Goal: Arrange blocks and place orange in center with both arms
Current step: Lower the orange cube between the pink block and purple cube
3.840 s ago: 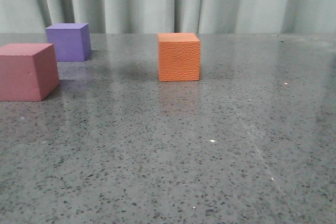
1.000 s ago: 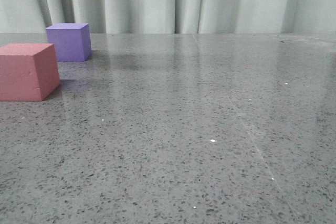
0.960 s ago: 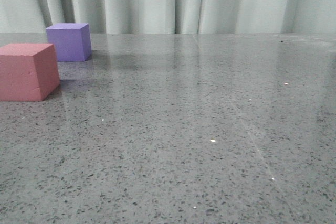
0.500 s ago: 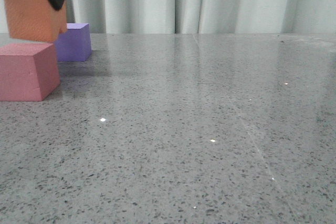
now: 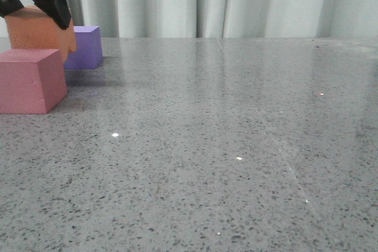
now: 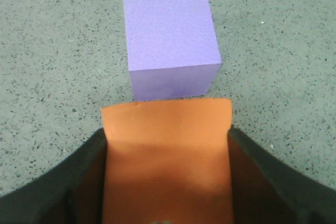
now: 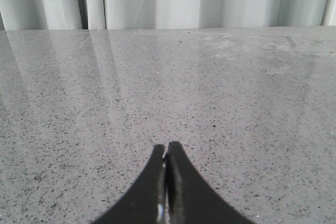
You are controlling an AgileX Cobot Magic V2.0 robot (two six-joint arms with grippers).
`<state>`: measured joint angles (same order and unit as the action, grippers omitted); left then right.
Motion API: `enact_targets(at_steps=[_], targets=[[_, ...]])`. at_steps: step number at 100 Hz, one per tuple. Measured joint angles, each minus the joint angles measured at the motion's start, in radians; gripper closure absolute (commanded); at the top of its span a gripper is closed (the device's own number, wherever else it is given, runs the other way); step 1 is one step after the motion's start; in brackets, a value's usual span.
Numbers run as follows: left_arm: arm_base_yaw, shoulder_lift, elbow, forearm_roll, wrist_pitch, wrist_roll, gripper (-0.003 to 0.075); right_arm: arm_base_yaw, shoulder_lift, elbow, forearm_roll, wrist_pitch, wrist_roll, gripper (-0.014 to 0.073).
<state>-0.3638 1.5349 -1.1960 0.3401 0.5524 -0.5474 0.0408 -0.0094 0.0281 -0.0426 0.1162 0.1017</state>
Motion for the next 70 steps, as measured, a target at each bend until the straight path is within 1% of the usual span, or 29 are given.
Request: enact_targets(at_steps=[70], targets=[[0.0,0.074,0.004,-0.023,-0.039,0.002,0.0468,0.0,0.0,0.0,0.0,0.0,0.0,0.0661]])
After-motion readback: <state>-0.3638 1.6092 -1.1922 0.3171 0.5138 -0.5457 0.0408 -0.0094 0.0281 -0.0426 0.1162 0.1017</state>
